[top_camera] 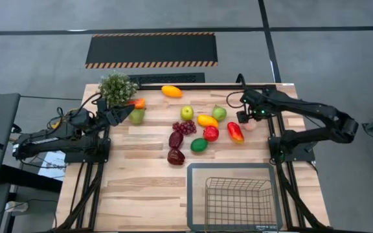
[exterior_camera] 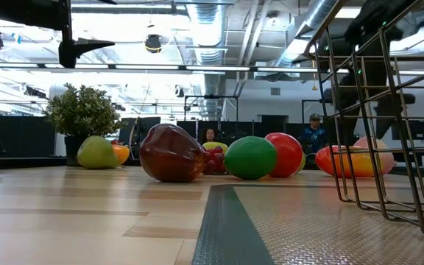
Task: Build produce basket
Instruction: Put the peach into the wire basket
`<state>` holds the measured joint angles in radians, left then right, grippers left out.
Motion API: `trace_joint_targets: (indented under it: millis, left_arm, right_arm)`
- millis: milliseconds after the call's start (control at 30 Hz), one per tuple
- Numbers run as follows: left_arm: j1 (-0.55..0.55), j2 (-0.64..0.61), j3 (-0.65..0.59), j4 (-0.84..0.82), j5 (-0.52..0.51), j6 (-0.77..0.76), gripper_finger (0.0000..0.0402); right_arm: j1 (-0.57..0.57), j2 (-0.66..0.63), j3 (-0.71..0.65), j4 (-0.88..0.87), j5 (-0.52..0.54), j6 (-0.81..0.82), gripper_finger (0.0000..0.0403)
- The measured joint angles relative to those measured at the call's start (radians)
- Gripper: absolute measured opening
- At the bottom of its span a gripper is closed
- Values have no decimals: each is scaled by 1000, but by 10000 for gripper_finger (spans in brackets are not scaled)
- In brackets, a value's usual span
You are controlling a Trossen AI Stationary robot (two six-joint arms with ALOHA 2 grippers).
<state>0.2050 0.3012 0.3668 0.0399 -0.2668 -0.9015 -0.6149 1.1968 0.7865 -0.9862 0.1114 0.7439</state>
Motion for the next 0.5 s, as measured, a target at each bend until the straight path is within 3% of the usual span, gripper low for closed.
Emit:
trace_joint_targets:
  millis: [500]
  left_arm:
    - [1,0,0,0,-11,15,360]
  right_arm:
    - [7,184,-6,36,25,-46,381]
